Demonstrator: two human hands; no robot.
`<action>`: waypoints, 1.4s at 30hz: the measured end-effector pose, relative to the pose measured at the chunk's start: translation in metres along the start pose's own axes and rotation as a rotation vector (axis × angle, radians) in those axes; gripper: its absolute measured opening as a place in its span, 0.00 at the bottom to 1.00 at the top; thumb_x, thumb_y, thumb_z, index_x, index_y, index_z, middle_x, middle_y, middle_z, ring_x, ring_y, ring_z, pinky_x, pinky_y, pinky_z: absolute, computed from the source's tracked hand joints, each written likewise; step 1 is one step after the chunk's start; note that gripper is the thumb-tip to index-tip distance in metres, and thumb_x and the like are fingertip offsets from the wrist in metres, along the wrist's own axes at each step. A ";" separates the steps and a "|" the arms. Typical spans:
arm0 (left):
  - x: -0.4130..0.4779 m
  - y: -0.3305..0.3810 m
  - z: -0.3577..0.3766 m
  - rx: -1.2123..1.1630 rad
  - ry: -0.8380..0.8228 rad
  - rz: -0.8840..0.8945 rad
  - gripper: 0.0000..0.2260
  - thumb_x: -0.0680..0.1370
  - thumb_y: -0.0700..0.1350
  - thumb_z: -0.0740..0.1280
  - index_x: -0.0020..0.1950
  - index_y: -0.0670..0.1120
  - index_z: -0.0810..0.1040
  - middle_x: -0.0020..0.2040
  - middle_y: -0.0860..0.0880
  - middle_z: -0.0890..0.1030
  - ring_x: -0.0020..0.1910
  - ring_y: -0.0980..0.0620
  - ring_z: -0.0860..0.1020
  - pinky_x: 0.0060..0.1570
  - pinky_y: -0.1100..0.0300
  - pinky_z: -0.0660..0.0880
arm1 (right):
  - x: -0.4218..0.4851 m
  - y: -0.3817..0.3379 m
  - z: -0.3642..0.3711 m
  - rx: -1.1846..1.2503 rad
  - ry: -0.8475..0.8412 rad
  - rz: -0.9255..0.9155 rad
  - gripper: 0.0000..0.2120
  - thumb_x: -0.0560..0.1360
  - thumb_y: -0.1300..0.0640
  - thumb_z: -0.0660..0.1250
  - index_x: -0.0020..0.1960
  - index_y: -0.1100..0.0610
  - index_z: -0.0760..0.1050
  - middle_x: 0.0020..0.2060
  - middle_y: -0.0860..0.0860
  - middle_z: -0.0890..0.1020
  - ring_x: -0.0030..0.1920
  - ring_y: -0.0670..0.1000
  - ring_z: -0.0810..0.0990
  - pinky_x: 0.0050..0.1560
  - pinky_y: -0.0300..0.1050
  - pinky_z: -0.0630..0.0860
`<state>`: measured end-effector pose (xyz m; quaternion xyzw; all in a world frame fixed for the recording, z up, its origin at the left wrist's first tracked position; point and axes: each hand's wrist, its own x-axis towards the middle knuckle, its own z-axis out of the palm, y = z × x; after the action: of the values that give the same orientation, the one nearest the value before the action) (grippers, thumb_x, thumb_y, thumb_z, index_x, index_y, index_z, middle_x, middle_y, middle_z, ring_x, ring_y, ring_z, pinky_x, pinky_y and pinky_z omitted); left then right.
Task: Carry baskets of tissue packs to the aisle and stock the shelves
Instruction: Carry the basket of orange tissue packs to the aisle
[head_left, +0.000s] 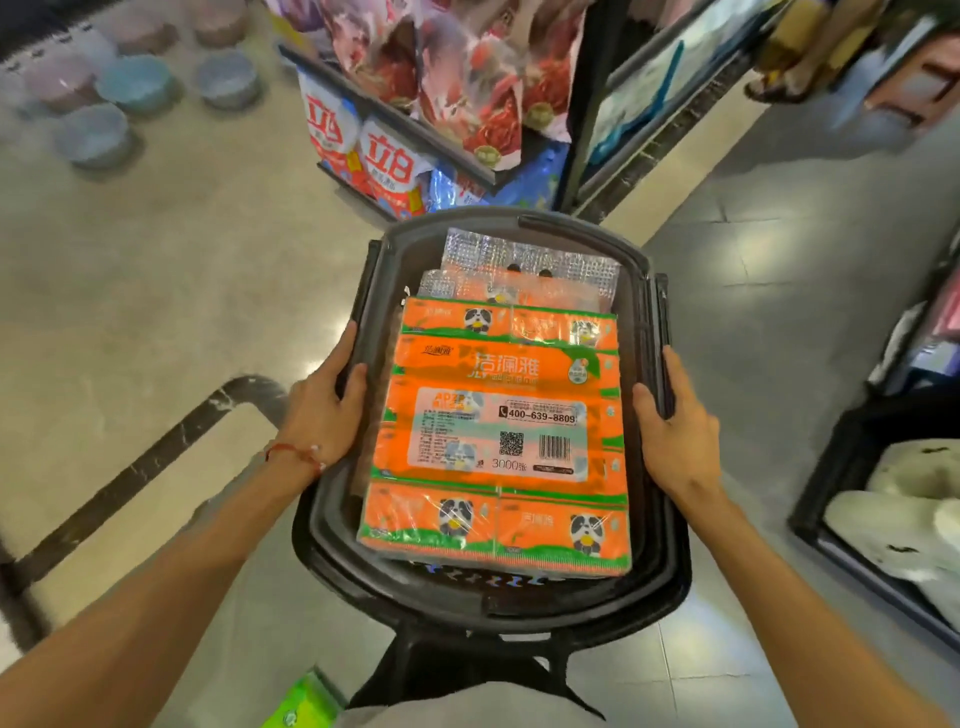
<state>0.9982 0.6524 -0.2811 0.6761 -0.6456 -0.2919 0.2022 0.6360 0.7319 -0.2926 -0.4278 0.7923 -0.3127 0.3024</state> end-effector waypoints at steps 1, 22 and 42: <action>0.012 0.016 0.010 0.000 -0.013 0.032 0.25 0.86 0.50 0.58 0.82 0.57 0.56 0.54 0.40 0.84 0.43 0.51 0.79 0.56 0.55 0.76 | 0.008 0.008 -0.012 0.008 0.029 0.026 0.30 0.86 0.48 0.62 0.85 0.46 0.56 0.50 0.50 0.85 0.40 0.51 0.84 0.48 0.45 0.81; 0.385 0.309 0.230 0.046 -0.341 0.311 0.25 0.85 0.49 0.59 0.82 0.57 0.57 0.34 0.42 0.76 0.31 0.48 0.74 0.38 0.51 0.74 | 0.338 0.061 -0.182 0.121 0.331 0.329 0.30 0.85 0.47 0.63 0.84 0.43 0.55 0.45 0.48 0.86 0.31 0.48 0.83 0.40 0.50 0.84; 0.735 0.601 0.411 0.098 -0.281 0.312 0.26 0.84 0.47 0.62 0.81 0.57 0.60 0.56 0.32 0.82 0.48 0.37 0.82 0.46 0.53 0.72 | 0.804 0.070 -0.357 0.152 0.321 0.241 0.29 0.86 0.49 0.63 0.84 0.45 0.58 0.61 0.55 0.85 0.41 0.46 0.79 0.53 0.43 0.77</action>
<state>0.2718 -0.0845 -0.2955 0.5295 -0.7778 -0.3168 0.1197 -0.0275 0.1499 -0.2937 -0.2506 0.8499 -0.3972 0.2391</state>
